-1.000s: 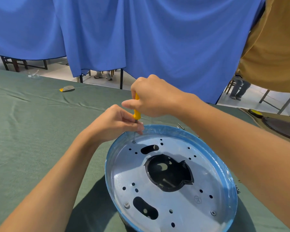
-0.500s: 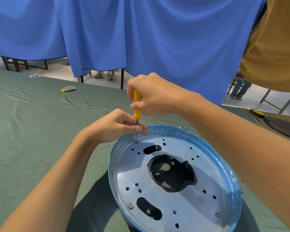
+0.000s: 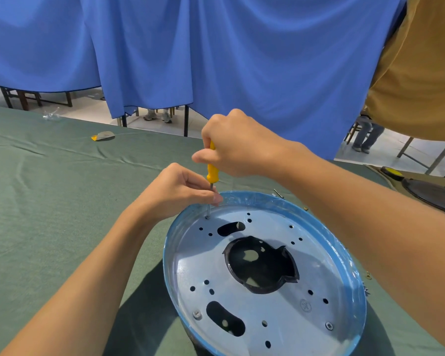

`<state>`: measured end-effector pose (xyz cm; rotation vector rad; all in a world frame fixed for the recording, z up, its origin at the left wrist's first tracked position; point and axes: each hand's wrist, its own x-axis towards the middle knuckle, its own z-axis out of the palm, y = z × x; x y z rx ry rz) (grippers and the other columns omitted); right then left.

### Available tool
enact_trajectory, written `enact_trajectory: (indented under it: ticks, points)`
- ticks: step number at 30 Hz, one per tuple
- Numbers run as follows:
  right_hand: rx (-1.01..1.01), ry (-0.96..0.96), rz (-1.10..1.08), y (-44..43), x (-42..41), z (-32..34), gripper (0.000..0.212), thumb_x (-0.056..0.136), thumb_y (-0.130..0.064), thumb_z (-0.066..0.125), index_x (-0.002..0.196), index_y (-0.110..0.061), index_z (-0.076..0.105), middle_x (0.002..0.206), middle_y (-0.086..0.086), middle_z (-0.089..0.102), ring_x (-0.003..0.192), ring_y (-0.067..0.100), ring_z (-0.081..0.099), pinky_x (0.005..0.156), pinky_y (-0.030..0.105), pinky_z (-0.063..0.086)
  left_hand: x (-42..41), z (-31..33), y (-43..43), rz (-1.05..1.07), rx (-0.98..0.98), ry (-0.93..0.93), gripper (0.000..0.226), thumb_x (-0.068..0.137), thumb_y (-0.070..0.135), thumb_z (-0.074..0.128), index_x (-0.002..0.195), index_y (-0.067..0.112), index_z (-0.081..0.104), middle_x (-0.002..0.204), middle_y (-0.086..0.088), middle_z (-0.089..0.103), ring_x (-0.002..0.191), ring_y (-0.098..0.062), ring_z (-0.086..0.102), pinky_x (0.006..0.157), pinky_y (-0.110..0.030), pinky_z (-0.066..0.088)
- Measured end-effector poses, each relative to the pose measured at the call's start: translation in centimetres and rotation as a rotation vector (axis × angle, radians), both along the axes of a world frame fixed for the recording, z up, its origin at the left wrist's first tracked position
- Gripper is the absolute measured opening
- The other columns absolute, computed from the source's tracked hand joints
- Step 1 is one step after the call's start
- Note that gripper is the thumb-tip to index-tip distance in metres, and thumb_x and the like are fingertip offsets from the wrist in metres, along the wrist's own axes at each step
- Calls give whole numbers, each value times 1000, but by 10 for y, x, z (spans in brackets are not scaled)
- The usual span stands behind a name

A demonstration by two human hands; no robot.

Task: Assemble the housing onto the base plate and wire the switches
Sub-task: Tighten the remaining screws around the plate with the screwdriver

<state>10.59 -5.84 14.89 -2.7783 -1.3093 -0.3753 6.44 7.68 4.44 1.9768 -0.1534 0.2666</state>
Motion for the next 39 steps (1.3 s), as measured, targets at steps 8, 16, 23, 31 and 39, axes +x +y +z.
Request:
enact_trajectory:
  ticks: [8, 16, 23, 31, 39]
  points:
    - [-50, 10, 102, -3, -5, 5, 17, 88, -27, 66, 76, -23, 53, 77, -4, 51, 88, 21, 53, 52, 26, 35, -3, 5, 2, -140, 96, 88, 13, 90, 14, 68, 100, 17, 77, 94, 6, 77, 100, -5, 69, 98, -25, 50]
    - [-95, 18, 64, -5, -4, 3, 27, 92, -42, 59, 87, -16, 57, 92, 4, 57, 87, 24, 49, 62, 34, 37, -1, 0, 2, -68, 78, -3, 10, 85, 18, 72, 86, 13, 81, 90, 8, 77, 101, -3, 68, 99, -30, 50]
    - [-27, 20, -28, -1, -8, -2, 33, 91, -40, 59, 76, -19, 38, 75, -2, 33, 71, 24, 43, 49, 28, 24, -1, -4, -1, 9, 41, -44, 4, 79, 18, 79, 80, 20, 81, 83, 7, 77, 92, -11, 71, 91, -36, 54]
    - [-8, 27, 55, -2, -9, 10, 22, 91, -19, 60, 72, -17, 49, 69, -1, 43, 63, 15, 53, 49, 29, 41, -1, -4, 0, -140, 84, 21, 11, 90, 20, 68, 92, 26, 78, 92, 11, 77, 97, 0, 69, 88, -13, 50]
    - [-62, 26, 98, -7, -5, 5, 23, 90, -39, 63, 83, -17, 59, 84, -2, 55, 83, 20, 52, 63, 30, 41, -2, -5, 2, -101, -50, -29, 27, 73, 36, 71, 86, 14, 81, 92, 1, 78, 104, -10, 69, 97, -23, 50]
